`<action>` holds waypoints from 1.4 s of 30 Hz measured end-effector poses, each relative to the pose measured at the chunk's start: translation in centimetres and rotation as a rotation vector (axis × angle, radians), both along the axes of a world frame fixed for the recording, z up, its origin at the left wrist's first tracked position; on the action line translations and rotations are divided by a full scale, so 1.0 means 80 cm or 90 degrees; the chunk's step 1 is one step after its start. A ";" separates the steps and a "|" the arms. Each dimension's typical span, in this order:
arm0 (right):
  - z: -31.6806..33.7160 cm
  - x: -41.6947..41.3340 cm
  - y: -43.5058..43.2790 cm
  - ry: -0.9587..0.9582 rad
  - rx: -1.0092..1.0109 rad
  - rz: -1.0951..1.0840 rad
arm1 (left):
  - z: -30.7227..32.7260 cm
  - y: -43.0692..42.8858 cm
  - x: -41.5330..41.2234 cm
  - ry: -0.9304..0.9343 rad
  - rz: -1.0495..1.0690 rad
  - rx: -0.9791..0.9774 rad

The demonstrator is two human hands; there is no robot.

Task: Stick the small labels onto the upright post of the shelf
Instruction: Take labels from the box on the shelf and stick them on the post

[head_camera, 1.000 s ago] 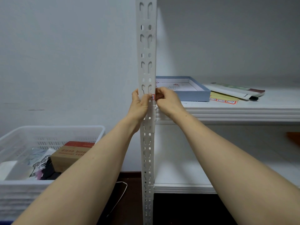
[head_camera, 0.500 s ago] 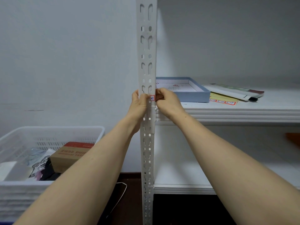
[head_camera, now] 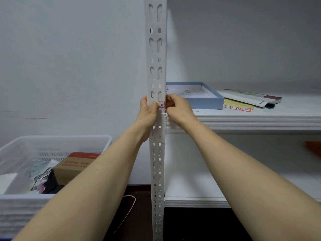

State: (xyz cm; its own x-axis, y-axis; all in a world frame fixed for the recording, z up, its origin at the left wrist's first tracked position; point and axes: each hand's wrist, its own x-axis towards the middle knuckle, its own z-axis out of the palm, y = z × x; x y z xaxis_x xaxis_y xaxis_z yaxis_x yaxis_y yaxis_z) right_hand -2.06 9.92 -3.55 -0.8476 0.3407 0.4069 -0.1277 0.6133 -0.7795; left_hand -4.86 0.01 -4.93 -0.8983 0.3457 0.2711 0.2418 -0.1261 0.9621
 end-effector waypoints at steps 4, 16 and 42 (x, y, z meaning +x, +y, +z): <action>0.000 0.000 0.000 -0.001 0.000 0.002 | -0.001 -0.001 0.001 -0.007 -0.014 0.017; -0.001 0.002 -0.001 0.003 -0.007 0.007 | -0.001 0.003 -0.001 -0.008 0.008 0.040; -0.004 -0.003 0.000 0.016 -0.001 -0.001 | -0.005 0.002 -0.003 -0.005 -0.013 0.057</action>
State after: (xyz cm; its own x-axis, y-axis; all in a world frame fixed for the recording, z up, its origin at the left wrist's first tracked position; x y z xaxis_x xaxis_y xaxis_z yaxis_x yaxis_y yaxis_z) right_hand -2.27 9.95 -3.85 -0.8365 0.3424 0.4278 -0.1465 0.6125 -0.7768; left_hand -5.12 0.15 -5.29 -0.8940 0.3381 0.2940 0.2303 -0.2162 0.9488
